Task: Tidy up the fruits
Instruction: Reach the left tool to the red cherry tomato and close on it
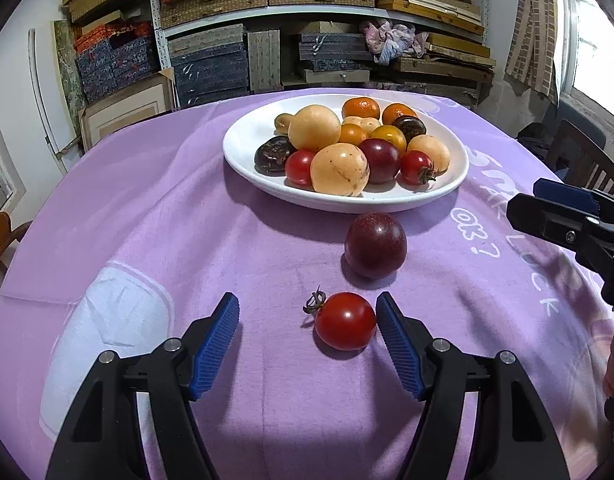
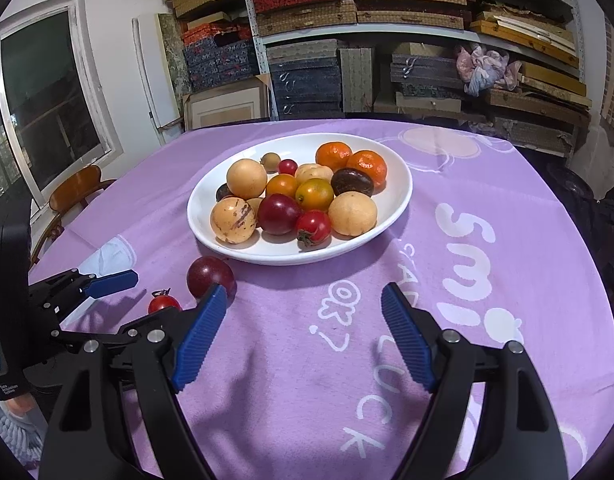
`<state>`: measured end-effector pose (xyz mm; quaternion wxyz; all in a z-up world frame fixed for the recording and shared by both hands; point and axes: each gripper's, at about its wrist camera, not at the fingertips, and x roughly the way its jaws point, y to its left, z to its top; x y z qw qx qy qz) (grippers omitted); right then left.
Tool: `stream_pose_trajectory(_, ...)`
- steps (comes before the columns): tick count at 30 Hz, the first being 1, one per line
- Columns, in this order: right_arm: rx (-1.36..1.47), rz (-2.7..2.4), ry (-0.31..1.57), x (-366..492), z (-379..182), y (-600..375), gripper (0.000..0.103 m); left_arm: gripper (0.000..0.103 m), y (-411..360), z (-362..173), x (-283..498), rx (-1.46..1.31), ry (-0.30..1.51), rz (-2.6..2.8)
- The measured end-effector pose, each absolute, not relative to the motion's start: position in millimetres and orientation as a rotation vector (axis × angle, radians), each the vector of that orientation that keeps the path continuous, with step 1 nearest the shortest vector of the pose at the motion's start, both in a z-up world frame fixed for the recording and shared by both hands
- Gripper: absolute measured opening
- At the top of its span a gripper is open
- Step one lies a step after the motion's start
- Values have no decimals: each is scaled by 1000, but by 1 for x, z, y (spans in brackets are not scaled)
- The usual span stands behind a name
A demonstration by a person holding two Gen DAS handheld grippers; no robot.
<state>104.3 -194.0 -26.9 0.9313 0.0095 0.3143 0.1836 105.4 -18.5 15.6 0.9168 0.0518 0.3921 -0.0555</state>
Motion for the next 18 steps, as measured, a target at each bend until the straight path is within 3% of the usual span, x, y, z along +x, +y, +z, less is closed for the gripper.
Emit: stream_pose_trajectory(18,33,377,641,106,-25,-199,79,74,10,16,93,49,816,-107)
